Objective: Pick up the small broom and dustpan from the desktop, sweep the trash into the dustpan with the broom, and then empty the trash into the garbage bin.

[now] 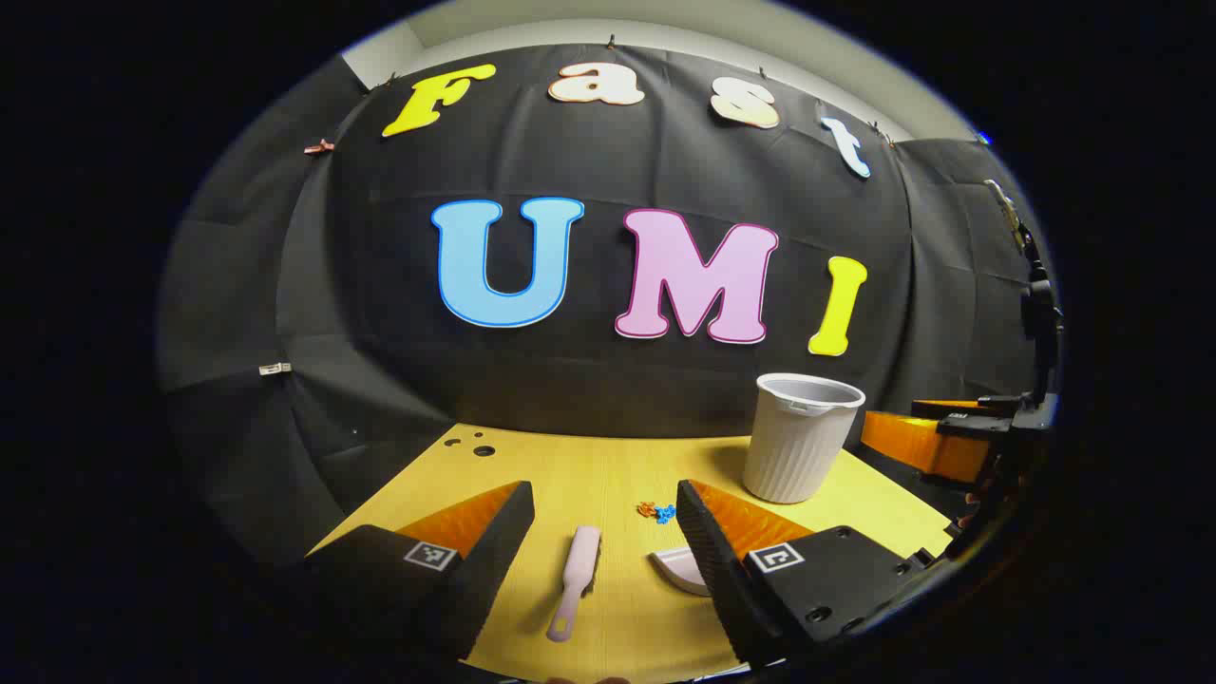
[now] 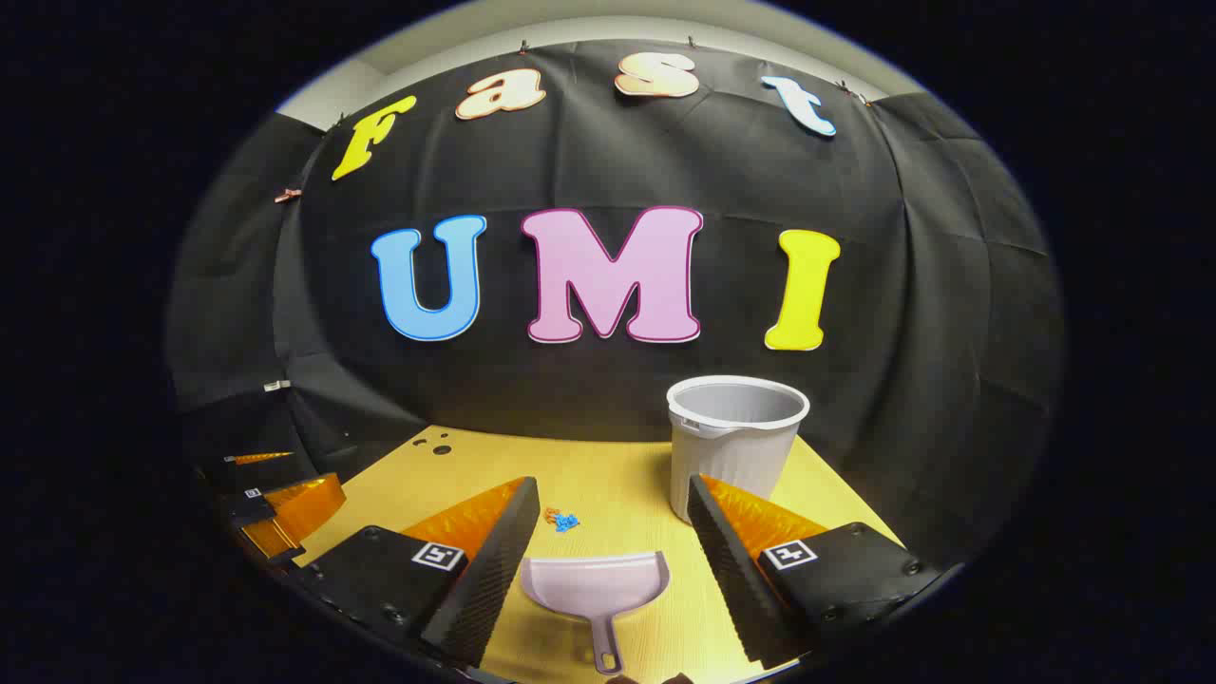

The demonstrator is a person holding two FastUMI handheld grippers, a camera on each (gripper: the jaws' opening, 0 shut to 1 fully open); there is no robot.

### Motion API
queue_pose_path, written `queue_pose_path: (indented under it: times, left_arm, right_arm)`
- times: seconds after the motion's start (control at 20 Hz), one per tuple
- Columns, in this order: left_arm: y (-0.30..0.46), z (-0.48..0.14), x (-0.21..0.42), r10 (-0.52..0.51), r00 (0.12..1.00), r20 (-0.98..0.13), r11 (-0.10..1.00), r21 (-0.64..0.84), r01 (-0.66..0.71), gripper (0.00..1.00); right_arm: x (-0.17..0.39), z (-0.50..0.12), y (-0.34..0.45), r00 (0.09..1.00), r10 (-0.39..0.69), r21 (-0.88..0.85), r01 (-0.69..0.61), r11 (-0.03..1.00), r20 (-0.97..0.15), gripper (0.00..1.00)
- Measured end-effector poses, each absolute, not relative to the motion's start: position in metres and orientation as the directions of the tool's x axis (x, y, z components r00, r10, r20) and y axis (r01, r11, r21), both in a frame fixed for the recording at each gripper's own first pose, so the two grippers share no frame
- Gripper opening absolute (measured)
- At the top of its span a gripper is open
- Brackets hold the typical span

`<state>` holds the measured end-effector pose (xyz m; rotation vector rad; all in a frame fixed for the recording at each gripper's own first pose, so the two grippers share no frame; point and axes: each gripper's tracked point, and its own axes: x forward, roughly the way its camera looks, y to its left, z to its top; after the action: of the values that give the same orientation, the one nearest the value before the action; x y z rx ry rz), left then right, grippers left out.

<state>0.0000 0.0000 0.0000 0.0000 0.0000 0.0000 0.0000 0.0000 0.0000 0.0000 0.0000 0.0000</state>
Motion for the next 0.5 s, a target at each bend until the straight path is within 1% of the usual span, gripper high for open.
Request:
queue_pose_path:
  times: [0.15,0.2,0.25,0.5]
  left_arm:
    - [0.000,-0.001,0.017,-0.002,1.000,-0.021,1.000,0.016,0.003,0.96]
    - [0.000,-0.002,0.022,0.000,1.000,-0.028,1.000,0.016,0.001,0.92]
    - [0.000,-0.003,0.025,0.001,0.999,-0.036,1.000,0.015,-0.001,0.96]
    - [0.001,-0.008,0.044,0.002,0.998,-0.062,0.999,0.038,0.000,0.96]
  right_arm:
    - [0.015,-0.005,-0.002,1.000,0.007,-0.014,-0.007,1.000,-0.029,0.98]
    - [0.018,-0.006,-0.004,0.999,0.009,-0.011,-0.009,1.000,-0.031,0.98]
    - [0.022,-0.008,-0.004,0.999,0.012,-0.009,-0.012,1.000,-0.038,0.98]
    - [0.032,-0.014,-0.004,0.998,0.025,-0.013,-0.026,1.000,-0.062,0.98]
